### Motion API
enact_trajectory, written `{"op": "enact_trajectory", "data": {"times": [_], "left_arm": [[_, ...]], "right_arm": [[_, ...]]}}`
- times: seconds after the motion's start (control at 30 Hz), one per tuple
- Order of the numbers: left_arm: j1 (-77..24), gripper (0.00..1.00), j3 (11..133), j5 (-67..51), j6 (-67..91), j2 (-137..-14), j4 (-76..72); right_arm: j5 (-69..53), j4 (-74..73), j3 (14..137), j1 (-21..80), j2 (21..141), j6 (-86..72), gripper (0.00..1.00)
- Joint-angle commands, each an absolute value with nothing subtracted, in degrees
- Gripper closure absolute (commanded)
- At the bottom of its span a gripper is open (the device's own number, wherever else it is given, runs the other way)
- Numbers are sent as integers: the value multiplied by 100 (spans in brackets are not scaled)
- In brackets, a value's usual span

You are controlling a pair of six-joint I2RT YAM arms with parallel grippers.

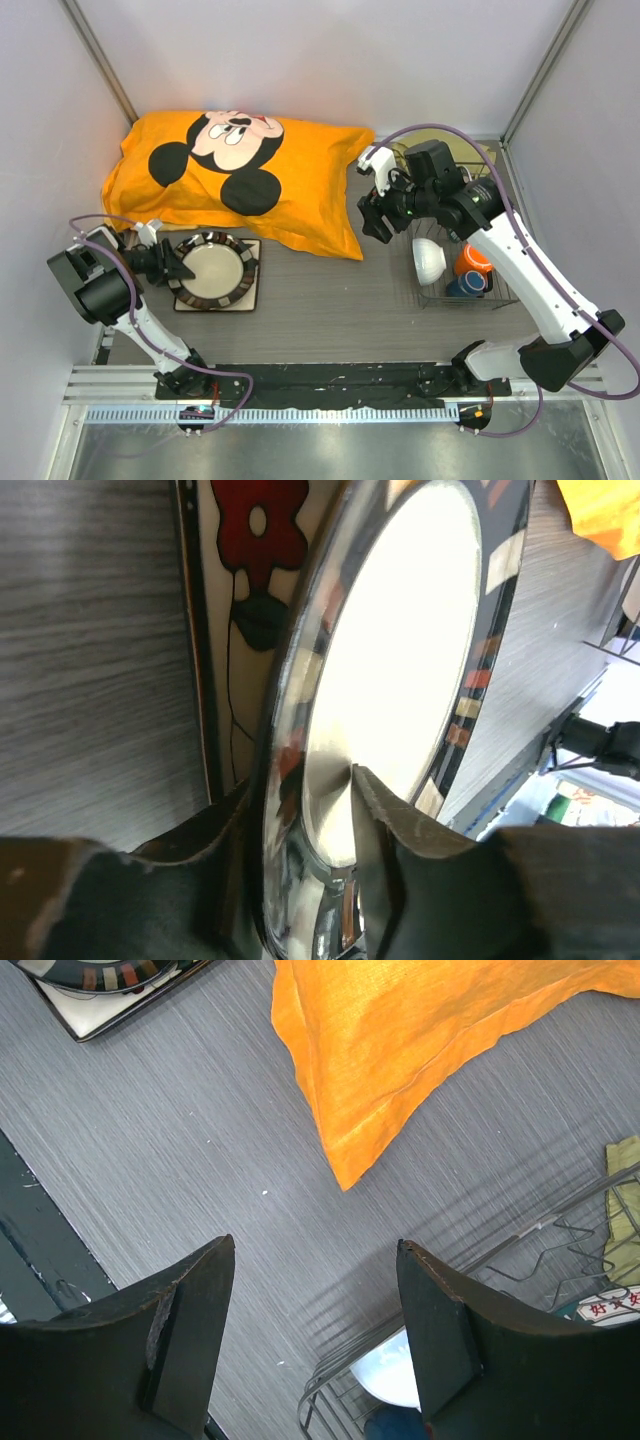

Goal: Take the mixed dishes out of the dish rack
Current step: Place the plate at the center of the board.

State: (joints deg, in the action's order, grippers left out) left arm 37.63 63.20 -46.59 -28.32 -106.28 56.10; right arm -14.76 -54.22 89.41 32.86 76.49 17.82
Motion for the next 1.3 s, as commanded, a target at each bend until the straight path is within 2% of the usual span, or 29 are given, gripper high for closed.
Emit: {"op": "enact_trajectory", "data": {"times": [0.0,0.1,0.73,1.27], "left_arm": [[3762,57,6434,-4413,-2751,-10608,5581],[3762,46,6442,-4333,-2733,-10582,5581],[3445,25,6293,-3419,-2417,-9765,5317],[3173,21,6196,-2980,-2373,-9396,5291]], "right_arm": [[-1380,-5247,8938,3270,7444,1767,30],[-1362,-5247,8965,3270,7462,1775,30],[-1336,-5309,8947,3270,7409,1784,30],[-1362,-5274,8754,3278,7225,1819,30]]}}
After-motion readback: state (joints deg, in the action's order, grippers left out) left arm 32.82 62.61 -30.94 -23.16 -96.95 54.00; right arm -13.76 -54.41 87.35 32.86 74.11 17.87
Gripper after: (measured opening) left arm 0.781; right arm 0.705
